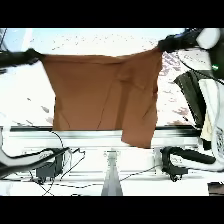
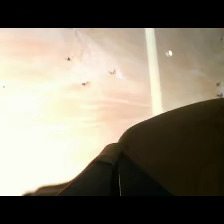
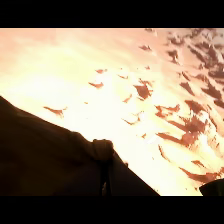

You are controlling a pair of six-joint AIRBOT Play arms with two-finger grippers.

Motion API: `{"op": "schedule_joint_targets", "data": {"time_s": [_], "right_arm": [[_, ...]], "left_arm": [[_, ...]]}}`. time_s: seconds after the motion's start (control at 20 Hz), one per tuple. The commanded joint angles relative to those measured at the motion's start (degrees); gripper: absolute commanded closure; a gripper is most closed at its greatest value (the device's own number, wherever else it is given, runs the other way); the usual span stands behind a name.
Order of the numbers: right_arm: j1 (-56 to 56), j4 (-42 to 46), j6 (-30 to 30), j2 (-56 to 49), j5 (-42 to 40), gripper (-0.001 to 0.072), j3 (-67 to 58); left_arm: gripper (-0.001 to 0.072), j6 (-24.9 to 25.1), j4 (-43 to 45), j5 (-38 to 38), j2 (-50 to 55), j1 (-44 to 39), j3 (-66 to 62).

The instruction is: Fold the clothes and pants, and hang the long-sleeved shirts on hangers.

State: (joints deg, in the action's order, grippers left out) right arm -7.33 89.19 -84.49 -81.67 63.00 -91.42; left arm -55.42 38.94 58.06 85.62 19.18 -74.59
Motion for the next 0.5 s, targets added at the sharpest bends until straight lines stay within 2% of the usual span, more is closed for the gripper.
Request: {"op": "schedule_joint_targets", "data": {"time_s": [0.0, 0.1, 0.25, 0.45], "right_arm": [[4.63, 0.09, -2.01, -10.43, -2.58, 0.0701, -0.07], [7.54, -2.54, -2.21, -12.55, -3.87, 0.0702, -0.07], [11.74, -3.93, -1.25, -12.44, -0.85, 0.0703, -0.09], [17.11, -10.51, 5.01, -12.33, 12.68, 0.0703, 0.46]], "left_arm": [[0.0697, 1.03, -1.44, -4.7, 10.6, -2.16, -0.07], [0.0697, 1.05, -1.73, -6.95, 11.56, -3.08, -0.09], [0.0698, 0.76, -0.66, -5.16, 10.86, -3.13, -1.7], [0.0698, -1.73, 6.82, 2.29, 9.88, -3.87, -3.52]]}}
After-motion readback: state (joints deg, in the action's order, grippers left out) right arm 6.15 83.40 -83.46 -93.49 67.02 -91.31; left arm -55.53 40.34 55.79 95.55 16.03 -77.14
